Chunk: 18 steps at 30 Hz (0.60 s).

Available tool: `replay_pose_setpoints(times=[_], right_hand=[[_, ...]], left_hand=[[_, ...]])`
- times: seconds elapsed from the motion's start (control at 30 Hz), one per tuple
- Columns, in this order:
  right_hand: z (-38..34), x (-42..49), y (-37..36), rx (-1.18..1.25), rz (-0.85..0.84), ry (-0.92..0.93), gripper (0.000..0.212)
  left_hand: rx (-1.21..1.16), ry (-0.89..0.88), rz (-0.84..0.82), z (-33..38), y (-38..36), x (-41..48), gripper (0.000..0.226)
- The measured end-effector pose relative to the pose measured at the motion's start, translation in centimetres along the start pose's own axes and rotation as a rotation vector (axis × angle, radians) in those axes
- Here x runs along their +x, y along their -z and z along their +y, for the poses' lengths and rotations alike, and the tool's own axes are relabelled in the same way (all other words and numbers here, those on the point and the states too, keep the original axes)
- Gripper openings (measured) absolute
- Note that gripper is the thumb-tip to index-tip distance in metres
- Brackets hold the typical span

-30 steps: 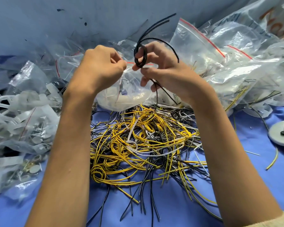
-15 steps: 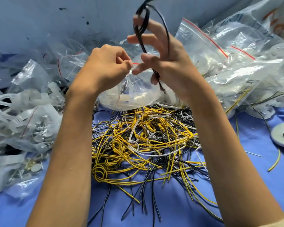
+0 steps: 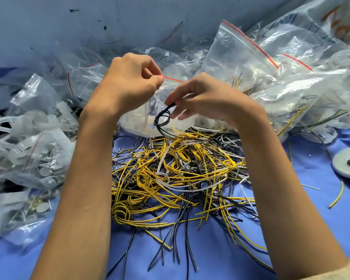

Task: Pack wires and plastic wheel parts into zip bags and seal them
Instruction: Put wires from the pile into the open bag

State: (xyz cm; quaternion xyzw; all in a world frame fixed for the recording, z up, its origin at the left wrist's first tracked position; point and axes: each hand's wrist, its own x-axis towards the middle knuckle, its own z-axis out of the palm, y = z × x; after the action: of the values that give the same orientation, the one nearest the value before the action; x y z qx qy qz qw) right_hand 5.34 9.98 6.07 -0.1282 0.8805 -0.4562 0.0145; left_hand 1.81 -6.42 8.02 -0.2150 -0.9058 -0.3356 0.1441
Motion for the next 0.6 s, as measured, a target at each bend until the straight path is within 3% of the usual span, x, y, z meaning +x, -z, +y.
replay_pose_setpoints(times=[0.13, 0.27, 0.4, 0.5, 0.6], right_hand=[[-0.5, 1.0, -0.7, -0.189, 0.072, 0.062, 0.023], [-0.6, 1.2, -1.4, -0.344, -0.065, 0.116, 0.039], [-0.3, 0.6, -1.5, -0.416, -0.227, -0.029, 0.059], [-0.5, 0.2, -1.5, -0.521, -0.25, -0.075, 0.054], [-0.3, 0.2, -1.5, -0.449, -0.213, -0.112, 0.046]], left_hand=[[0.035, -0.011, -0.014, 0.2, -0.3, 0.1, 0.004], [0.028, -0.022, 0.0, 0.1, -0.1, 0.1, 0.004], [0.025, -0.036, -0.016, 0.2, -0.1, 0.1, 0.004], [0.026, -0.041, -0.034, 0.3, -0.3, 0.1, 0.006], [0.019, -0.045, -0.046, 0.3, -0.4, 0.0, 0.005]])
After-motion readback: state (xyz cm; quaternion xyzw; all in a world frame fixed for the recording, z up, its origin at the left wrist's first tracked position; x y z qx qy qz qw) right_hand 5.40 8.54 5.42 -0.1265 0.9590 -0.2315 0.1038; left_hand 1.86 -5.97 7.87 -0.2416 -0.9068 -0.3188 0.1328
